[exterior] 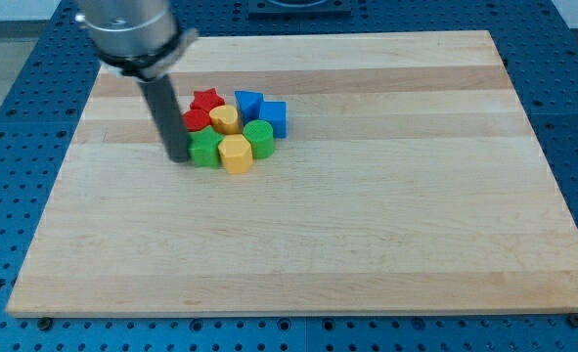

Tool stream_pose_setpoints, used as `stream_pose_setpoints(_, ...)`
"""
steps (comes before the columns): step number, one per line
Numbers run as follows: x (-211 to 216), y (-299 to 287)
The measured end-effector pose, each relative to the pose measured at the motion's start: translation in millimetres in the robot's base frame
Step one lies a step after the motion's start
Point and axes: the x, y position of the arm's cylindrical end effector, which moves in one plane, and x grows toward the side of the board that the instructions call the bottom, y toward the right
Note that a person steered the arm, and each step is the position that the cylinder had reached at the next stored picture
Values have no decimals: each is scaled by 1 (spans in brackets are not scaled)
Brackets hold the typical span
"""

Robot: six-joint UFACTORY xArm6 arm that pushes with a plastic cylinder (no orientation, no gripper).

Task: Move green circle to the center

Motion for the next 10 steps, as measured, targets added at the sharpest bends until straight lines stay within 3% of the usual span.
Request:
stream_pose_setpoints(1,-26,20)
stream_pose_setpoints(2,-62,-4)
stream_pose_setpoints(3,-59,3)
stream_pose_setpoints(8,-10,148)
stream_pose_setpoints(10,-13,163)
